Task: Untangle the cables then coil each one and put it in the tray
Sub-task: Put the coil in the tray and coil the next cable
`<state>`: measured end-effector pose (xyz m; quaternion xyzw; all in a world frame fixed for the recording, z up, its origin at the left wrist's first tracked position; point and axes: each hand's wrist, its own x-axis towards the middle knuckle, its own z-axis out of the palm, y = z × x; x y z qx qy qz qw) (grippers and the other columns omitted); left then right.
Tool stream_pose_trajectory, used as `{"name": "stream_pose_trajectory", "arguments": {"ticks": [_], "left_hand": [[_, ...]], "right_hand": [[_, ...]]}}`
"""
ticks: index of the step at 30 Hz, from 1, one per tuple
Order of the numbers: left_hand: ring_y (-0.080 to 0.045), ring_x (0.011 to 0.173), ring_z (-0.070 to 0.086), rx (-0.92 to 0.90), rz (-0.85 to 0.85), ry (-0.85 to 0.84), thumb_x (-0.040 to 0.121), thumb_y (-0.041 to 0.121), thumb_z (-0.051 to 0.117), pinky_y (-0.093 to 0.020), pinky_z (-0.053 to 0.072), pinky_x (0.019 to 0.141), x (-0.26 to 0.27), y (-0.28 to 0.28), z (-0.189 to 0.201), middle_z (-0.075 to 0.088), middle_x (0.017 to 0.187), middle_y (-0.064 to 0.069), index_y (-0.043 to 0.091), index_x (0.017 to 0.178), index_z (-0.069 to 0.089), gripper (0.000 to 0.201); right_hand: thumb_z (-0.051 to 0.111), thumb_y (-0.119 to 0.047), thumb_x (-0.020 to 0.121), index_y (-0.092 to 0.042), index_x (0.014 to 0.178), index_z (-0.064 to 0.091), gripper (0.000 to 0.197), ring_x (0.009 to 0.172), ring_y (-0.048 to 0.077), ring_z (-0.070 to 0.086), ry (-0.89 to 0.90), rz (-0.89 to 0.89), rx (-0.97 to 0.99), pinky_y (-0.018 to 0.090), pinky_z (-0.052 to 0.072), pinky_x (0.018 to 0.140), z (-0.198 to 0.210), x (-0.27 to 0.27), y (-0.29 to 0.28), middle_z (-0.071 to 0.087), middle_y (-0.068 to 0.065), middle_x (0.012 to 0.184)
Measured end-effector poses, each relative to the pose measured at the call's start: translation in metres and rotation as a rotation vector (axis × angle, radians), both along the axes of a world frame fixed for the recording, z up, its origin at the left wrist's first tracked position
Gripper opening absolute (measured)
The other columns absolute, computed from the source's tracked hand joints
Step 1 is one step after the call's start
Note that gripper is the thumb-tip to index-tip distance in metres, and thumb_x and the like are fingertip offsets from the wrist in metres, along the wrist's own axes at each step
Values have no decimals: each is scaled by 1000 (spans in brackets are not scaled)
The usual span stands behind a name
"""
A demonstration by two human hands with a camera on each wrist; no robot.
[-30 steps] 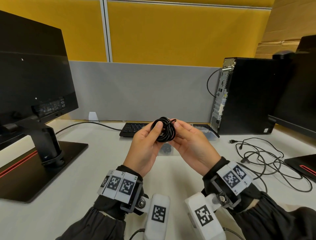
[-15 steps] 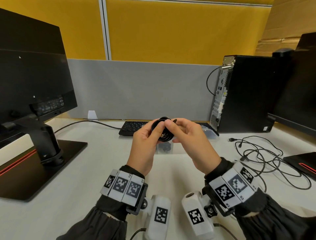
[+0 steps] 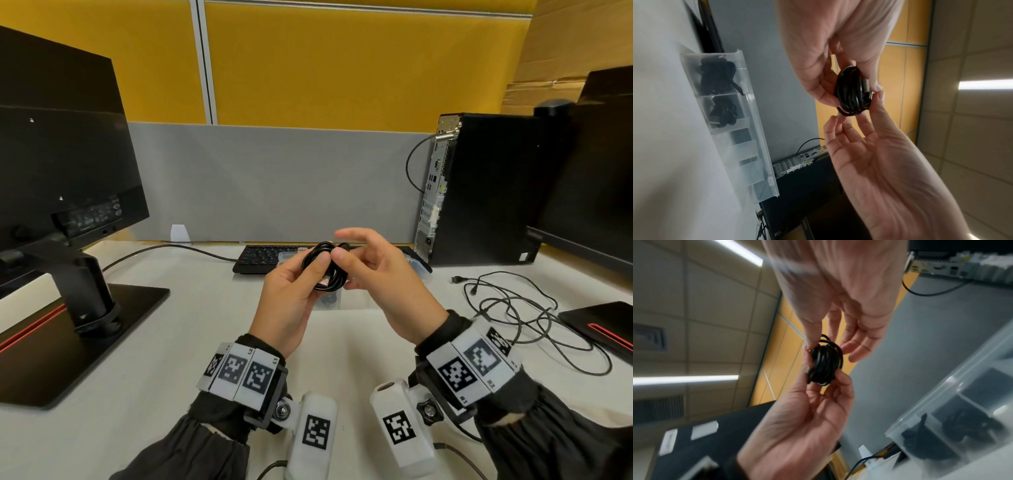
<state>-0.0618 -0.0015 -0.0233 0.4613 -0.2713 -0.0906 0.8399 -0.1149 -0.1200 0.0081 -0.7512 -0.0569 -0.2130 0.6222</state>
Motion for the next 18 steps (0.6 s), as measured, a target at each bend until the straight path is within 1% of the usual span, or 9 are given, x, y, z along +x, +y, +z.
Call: {"name": "stream_pose_trajectory", "arguments": {"ticks": [3, 5, 7, 9, 11, 13, 15, 17, 18], "left_hand": [[-15, 94, 65, -16, -2, 24, 75, 25, 59, -30, 52, 87, 1, -1, -1, 71, 97, -4, 12, 99, 69, 28], [-14, 93, 65, -34, -4, 28, 75, 24, 58, -27, 53, 85, 0, -1, -1, 71, 96, -3, 12, 98, 68, 28], [-11, 90, 66, -50, -1, 30, 75, 24, 57, -25, 53, 83, 0, -1, 0, 71, 92, -1, 12, 96, 68, 27], [-10, 89, 66, -61, -2, 43, 76, 23, 56, -24, 53, 82, -1, -1, 0, 72, 91, 0, 12, 97, 67, 27], [-12, 94, 65, -48, -25, 54, 78, 24, 54, -28, 51, 85, -1, -2, 0, 71, 95, -1, 14, 100, 66, 27], [-15, 98, 66, -1, -81, 66, 85, 24, 50, -33, 51, 87, -2, -3, 0, 72, 100, -1, 16, 106, 64, 26], [-19, 98, 67, 82, -176, 61, 93, 25, 45, -34, 55, 84, -4, -4, 0, 71, 104, -3, 17, 112, 59, 26], [-22, 90, 67, 191, -271, 11, 91, 26, 51, -32, 57, 79, -7, -4, -1, 70, 102, -7, 13, 117, 55, 29], [-21, 84, 67, 234, -303, -20, 87, 23, 57, -30, 56, 76, -8, -4, -2, 68, 98, -8, 12, 116, 54, 31]], "right_hand": [[63, -21, 87, -20, 100, 65, 13, 77, 6, 62, -90, -97, -99, 20, 50, 66, -4, 3, 0, 69, 0, 85], [62, -22, 88, -18, 100, 67, 13, 81, 5, 64, -88, -119, -136, 20, 50, 67, -6, 4, -1, 71, -1, 90], [60, -21, 90, -16, 102, 68, 16, 83, 5, 65, -37, -71, -98, 19, 51, 67, -5, 4, -1, 72, 0, 94], [57, -21, 91, -15, 100, 68, 16, 83, 4, 65, 15, -1, -72, 18, 52, 67, -3, 3, 0, 71, 0, 93], [54, -21, 92, -18, 94, 68, 14, 79, 1, 64, 36, 31, -91, 15, 50, 66, -2, 2, -2, 71, -1, 90], [54, -20, 93, -20, 89, 67, 14, 74, -2, 62, 28, 22, -139, 13, 48, 65, -1, 1, -3, 70, -2, 86], [56, -20, 92, -20, 90, 67, 11, 75, -1, 63, 17, -32, -226, 15, 49, 69, -2, -1, -7, 69, -3, 85], [57, -22, 91, -17, 93, 67, 11, 80, 8, 65, 31, -80, -303, 22, 51, 75, -3, -2, -12, 70, 1, 86], [56, -23, 92, -13, 94, 67, 15, 78, 9, 63, 54, -75, -308, 23, 50, 73, -4, -3, -15, 70, 3, 86]]}}
